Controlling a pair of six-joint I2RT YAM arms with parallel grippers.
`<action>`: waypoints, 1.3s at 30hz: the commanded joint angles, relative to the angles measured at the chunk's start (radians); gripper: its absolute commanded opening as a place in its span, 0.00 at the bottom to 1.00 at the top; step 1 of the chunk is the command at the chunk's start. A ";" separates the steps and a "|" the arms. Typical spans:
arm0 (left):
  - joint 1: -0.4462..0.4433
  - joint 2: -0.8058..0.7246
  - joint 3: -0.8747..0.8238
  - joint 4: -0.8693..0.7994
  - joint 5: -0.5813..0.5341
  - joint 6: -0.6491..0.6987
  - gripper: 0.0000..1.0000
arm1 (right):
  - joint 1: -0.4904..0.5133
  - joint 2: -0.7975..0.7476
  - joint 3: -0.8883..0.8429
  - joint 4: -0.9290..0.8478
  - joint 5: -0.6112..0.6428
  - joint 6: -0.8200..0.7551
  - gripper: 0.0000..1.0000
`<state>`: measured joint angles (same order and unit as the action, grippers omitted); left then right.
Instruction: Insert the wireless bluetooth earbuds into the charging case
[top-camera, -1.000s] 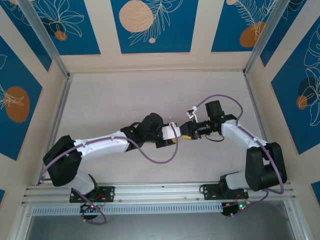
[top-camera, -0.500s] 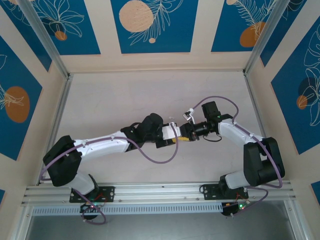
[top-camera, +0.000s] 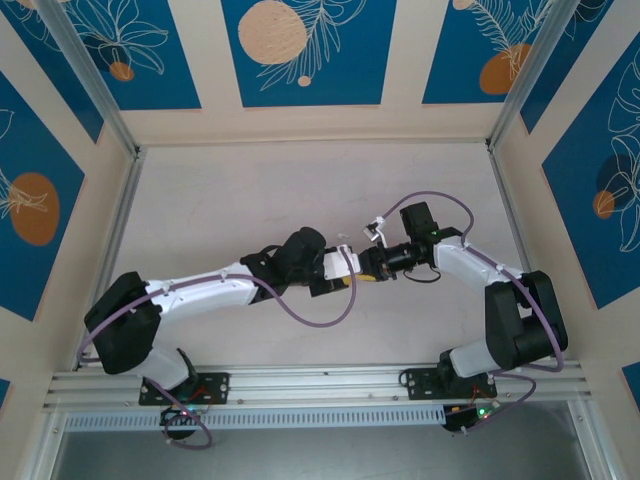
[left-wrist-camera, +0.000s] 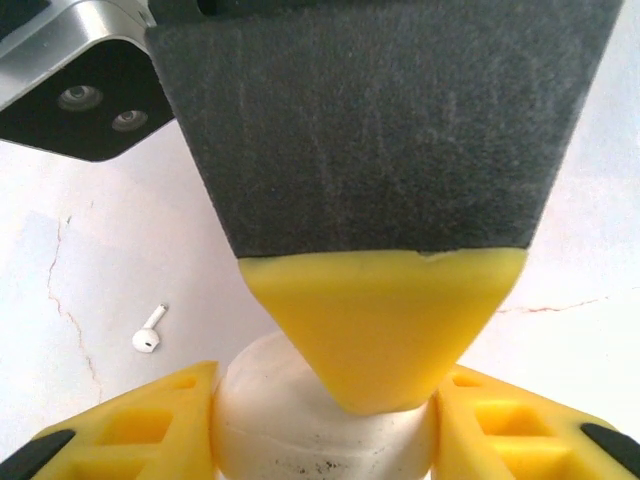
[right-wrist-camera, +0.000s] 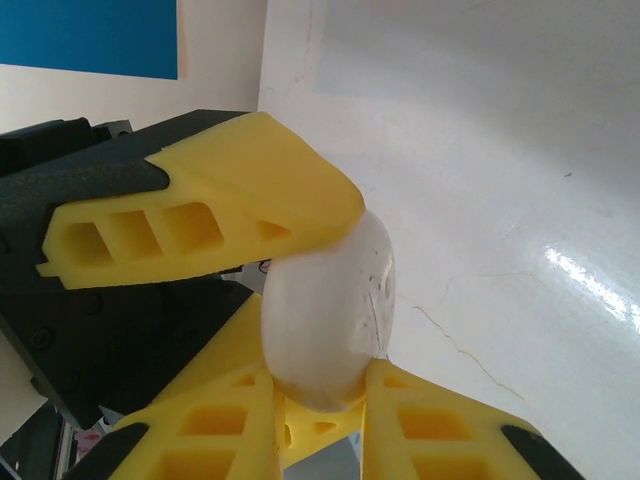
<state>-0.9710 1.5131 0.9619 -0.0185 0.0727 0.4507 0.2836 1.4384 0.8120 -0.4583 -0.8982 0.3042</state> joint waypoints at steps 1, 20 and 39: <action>-0.028 -0.040 0.025 0.033 0.016 -0.007 0.37 | 0.011 -0.010 0.032 0.007 -0.017 0.013 0.21; -0.034 -0.057 0.020 0.047 0.001 -0.021 0.53 | 0.017 -0.028 0.058 -0.015 0.023 -0.016 0.23; 0.169 -0.275 0.092 -0.313 0.362 -0.039 0.61 | 0.053 -0.256 0.058 -0.061 0.020 -0.514 0.23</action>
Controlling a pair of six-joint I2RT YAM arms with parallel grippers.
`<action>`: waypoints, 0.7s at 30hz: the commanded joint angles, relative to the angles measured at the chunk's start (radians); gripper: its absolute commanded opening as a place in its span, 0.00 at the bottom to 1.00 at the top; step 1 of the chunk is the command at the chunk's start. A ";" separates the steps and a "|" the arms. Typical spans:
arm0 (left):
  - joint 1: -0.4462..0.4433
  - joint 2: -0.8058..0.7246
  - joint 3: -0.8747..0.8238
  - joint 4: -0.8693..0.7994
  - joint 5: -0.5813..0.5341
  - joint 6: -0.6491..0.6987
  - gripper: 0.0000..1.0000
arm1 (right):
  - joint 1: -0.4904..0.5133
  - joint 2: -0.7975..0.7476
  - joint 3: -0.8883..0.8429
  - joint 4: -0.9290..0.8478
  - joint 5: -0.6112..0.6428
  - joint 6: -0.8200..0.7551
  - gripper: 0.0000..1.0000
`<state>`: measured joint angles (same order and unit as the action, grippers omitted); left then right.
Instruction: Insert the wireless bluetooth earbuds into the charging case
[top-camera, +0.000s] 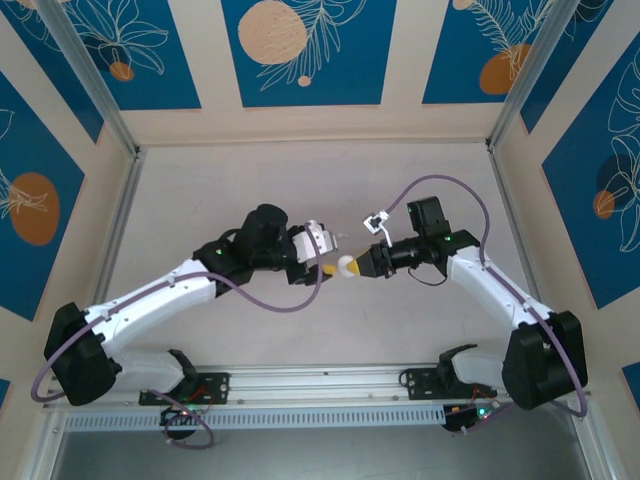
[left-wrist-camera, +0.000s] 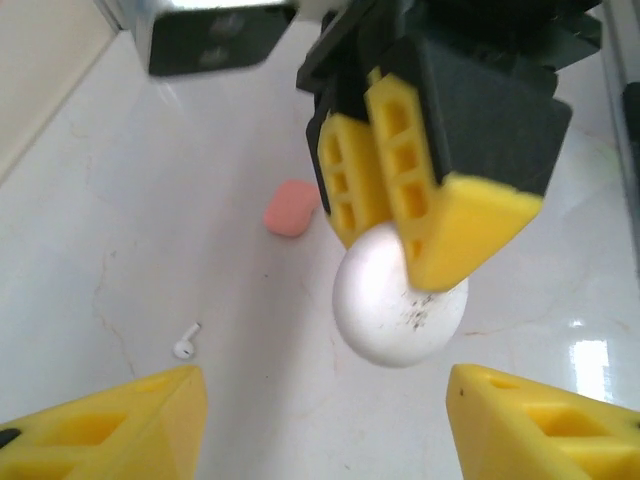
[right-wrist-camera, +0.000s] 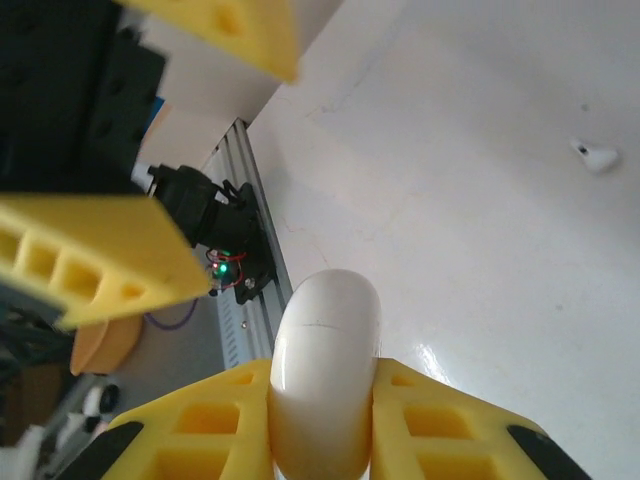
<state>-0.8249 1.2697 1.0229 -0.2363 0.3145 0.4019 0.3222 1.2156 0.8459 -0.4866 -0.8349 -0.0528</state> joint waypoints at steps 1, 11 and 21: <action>0.033 -0.039 0.033 -0.101 0.143 0.016 0.59 | 0.021 -0.044 0.031 -0.038 -0.044 -0.187 0.24; 0.056 0.054 0.164 -0.341 0.427 0.212 0.44 | 0.160 -0.074 0.097 -0.130 0.128 -0.427 0.24; 0.051 0.113 0.211 -0.442 0.436 0.271 0.40 | 0.248 -0.094 0.101 -0.090 0.208 -0.433 0.24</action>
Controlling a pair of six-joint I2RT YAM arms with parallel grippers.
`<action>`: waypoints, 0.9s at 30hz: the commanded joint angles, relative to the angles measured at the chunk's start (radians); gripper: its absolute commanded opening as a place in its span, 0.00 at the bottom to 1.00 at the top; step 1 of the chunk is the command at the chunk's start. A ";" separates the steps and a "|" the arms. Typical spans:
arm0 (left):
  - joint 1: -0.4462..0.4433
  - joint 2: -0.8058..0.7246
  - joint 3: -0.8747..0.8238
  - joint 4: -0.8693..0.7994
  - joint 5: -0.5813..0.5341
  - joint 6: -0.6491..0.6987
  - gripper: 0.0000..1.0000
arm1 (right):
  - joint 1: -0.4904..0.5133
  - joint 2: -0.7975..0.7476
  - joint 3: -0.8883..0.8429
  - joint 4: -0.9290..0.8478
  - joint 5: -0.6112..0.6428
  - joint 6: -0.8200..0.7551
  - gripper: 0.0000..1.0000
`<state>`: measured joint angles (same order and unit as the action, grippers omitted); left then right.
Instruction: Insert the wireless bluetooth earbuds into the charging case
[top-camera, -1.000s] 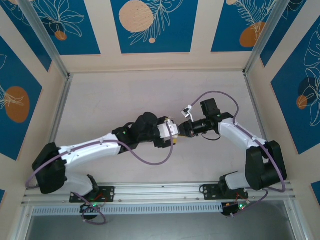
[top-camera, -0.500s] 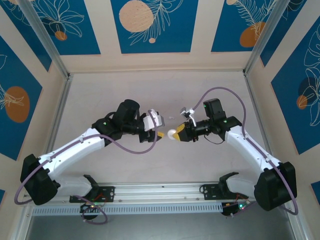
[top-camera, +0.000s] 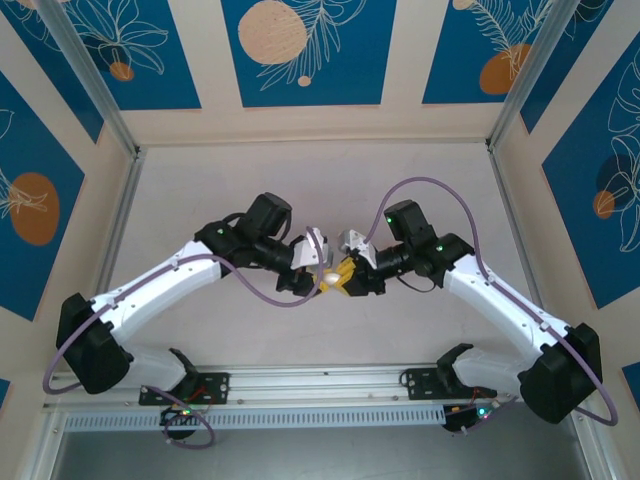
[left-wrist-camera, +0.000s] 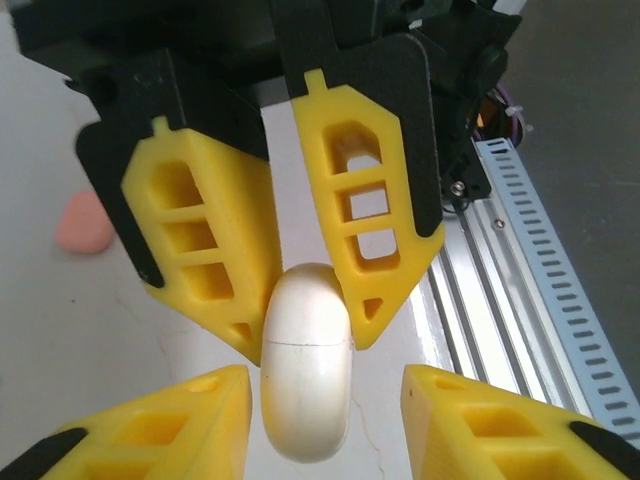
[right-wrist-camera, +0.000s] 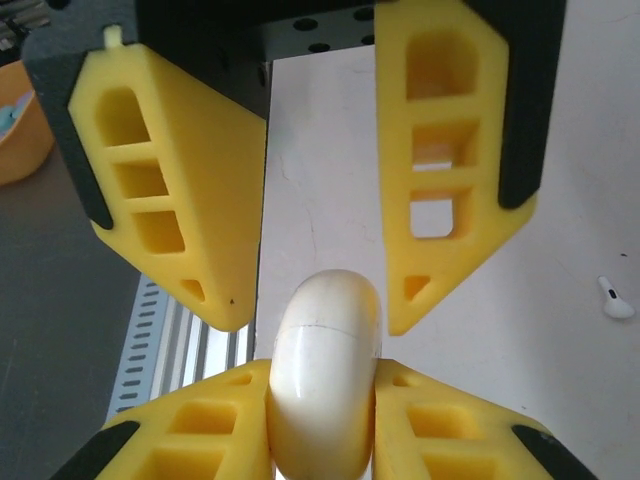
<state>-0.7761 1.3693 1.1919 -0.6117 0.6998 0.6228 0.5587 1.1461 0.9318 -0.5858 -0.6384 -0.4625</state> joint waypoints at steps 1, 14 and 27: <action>0.002 0.019 0.047 -0.077 0.048 0.052 0.38 | 0.014 -0.026 0.014 0.016 0.011 -0.019 0.24; -0.003 0.020 0.023 -0.015 0.028 0.022 0.19 | 0.017 -0.071 -0.014 0.063 0.033 0.003 0.25; 0.052 -0.118 -0.341 0.774 0.125 -0.368 0.15 | -0.195 -0.231 -0.174 0.264 -0.130 0.228 0.53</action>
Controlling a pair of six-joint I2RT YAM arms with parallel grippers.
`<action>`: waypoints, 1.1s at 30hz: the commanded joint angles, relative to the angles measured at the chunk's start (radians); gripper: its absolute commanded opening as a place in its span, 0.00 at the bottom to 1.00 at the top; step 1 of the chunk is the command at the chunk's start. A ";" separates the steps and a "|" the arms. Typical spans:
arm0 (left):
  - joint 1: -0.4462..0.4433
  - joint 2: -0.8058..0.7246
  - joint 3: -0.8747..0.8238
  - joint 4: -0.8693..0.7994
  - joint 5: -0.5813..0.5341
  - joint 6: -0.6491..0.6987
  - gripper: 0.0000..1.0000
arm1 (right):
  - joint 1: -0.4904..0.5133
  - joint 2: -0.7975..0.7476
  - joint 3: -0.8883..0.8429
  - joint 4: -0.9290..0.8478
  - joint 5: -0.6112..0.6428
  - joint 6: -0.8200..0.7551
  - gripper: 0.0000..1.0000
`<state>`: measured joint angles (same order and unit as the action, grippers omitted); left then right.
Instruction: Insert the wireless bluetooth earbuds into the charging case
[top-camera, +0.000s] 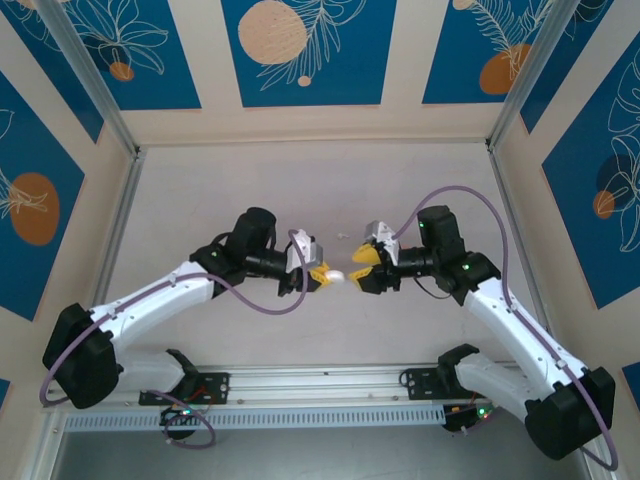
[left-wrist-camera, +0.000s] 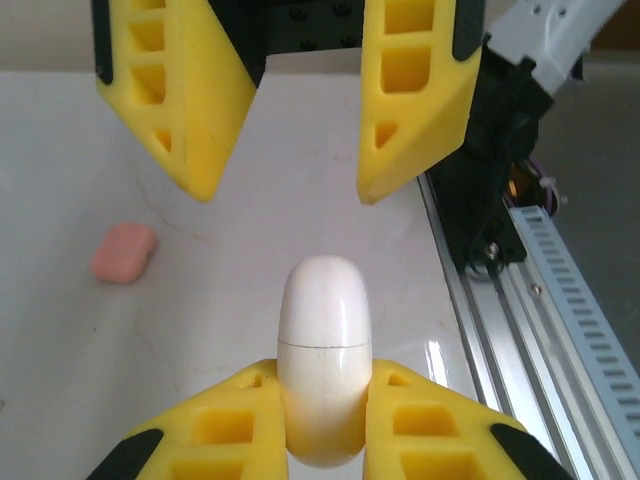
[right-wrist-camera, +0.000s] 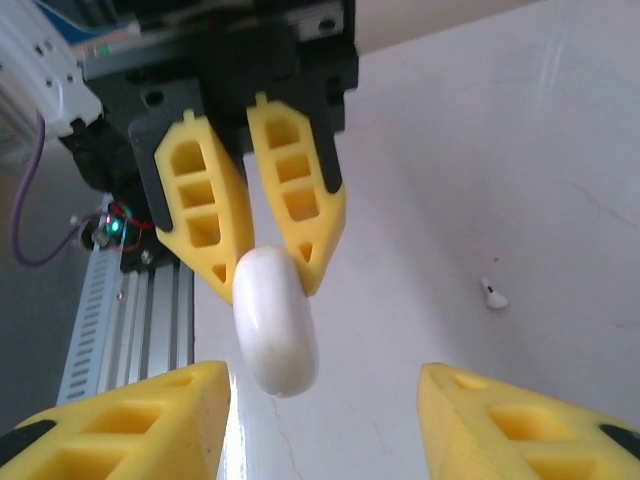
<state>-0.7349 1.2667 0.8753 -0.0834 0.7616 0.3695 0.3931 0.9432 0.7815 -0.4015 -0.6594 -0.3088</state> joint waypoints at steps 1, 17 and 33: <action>0.010 -0.011 -0.028 0.269 0.070 -0.131 0.15 | -0.038 -0.030 -0.027 0.092 -0.134 0.088 0.53; 0.009 0.045 -0.064 0.491 0.134 -0.292 0.16 | -0.043 0.011 0.008 0.122 -0.222 0.102 0.50; 0.010 0.011 -0.033 0.285 0.101 -0.156 0.44 | -0.041 0.017 0.088 -0.037 -0.169 -0.033 0.15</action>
<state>-0.7322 1.3075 0.8162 0.3214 0.8654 0.1158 0.3492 0.9581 0.8185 -0.3489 -0.8368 -0.2710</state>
